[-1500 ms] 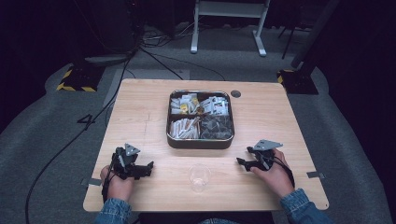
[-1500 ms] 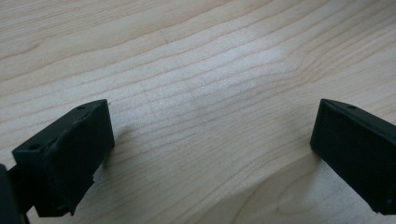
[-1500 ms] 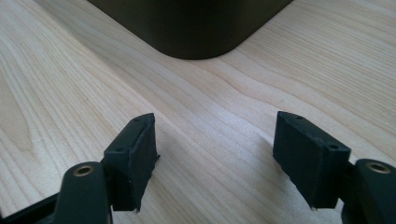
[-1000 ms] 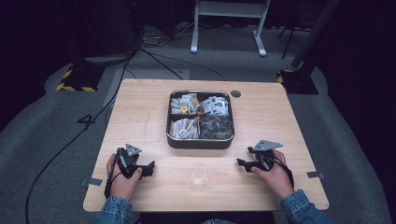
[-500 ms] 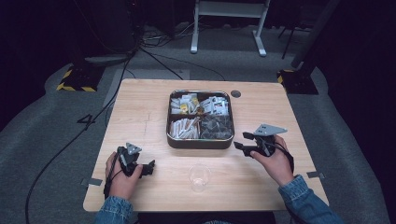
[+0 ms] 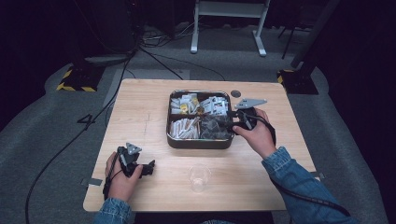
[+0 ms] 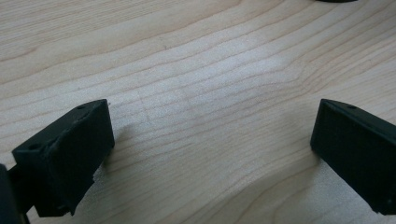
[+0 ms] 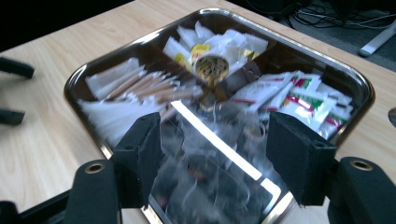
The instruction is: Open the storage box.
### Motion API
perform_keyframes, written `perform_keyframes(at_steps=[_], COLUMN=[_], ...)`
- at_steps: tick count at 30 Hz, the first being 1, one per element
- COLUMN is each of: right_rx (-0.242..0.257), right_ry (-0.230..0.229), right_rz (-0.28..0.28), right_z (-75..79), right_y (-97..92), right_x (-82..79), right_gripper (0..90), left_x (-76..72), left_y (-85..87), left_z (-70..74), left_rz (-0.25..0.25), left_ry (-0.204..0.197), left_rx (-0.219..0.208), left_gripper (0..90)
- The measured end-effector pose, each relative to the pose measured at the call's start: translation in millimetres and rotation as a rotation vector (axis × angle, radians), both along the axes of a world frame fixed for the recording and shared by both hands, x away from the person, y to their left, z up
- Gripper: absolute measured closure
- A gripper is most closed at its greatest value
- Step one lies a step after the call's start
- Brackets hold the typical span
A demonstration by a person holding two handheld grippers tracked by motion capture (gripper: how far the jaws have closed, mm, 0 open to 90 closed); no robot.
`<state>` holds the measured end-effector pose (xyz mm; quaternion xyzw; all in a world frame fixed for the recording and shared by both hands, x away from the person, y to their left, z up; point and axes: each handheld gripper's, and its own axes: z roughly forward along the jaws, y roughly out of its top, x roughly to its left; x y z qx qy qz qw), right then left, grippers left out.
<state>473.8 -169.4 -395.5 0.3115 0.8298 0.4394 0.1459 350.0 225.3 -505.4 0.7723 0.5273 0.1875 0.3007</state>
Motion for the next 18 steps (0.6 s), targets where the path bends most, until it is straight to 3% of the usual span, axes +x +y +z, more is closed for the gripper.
perform_keyframes(at_steps=[7,13,18], right_rx=[-0.005,-0.019,-0.017], right_ry=[0.004,0.005,0.015], right_rz=[-0.009,0.017,0.004], right_z=[0.3,-15.2,-24.3], right_y=[22.4,45.0,52.4], right_x=[27.4,48.1,56.6], right_gripper=[37.7,37.7,37.3], left_x=[1.4,1.5,1.4], left_y=[-0.1,-0.3,-0.3], left_z=[0.0,-0.2,-0.2], left_rz=[-0.005,-0.005,-0.005], left_ry=[-0.001,-0.002,-0.002], left_rx=[0.000,-0.001,-0.001], left_gripper=[0.0,0.0,0.0])
